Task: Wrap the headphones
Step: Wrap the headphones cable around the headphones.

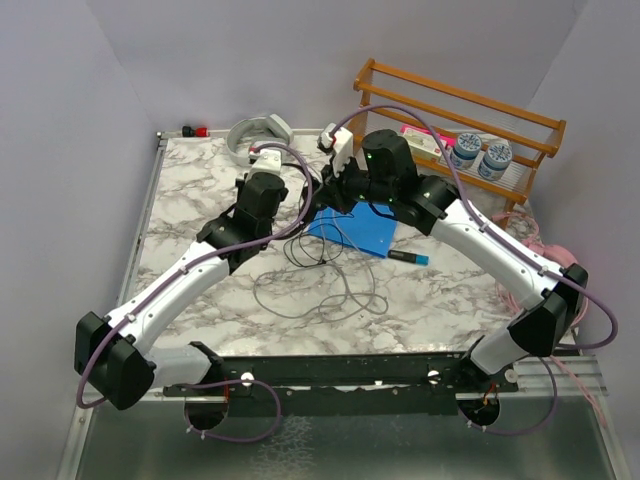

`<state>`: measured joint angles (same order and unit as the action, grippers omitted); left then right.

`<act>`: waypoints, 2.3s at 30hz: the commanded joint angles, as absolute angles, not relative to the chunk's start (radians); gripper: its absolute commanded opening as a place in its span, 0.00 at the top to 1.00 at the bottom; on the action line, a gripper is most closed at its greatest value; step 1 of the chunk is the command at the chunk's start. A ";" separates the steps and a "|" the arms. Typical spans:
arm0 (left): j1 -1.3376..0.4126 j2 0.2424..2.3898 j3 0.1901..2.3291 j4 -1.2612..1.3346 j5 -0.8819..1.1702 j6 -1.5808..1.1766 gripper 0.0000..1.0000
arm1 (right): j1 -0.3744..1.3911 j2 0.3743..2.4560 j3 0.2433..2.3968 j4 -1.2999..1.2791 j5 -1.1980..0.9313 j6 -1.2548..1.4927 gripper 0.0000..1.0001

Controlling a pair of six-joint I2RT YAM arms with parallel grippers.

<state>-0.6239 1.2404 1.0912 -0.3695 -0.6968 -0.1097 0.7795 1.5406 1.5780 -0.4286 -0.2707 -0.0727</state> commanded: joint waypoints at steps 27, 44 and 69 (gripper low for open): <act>-0.639 1.181 1.044 -0.459 -0.162 -0.041 1.00 | 0.753 1.538 1.413 -0.296 0.266 -0.139 0.87; -0.631 1.142 1.164 -0.566 0.073 -0.173 1.00 | 0.538 1.431 1.116 -0.010 0.012 0.088 0.85; -0.627 1.197 1.502 -0.758 0.245 -0.439 1.00 | 0.536 1.240 0.476 0.954 -0.392 0.161 0.61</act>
<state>-0.6296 1.1885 1.4532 -0.7433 0.2230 -0.4004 0.5320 1.2846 0.5354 0.8253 -0.2878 0.1669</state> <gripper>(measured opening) 0.080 0.368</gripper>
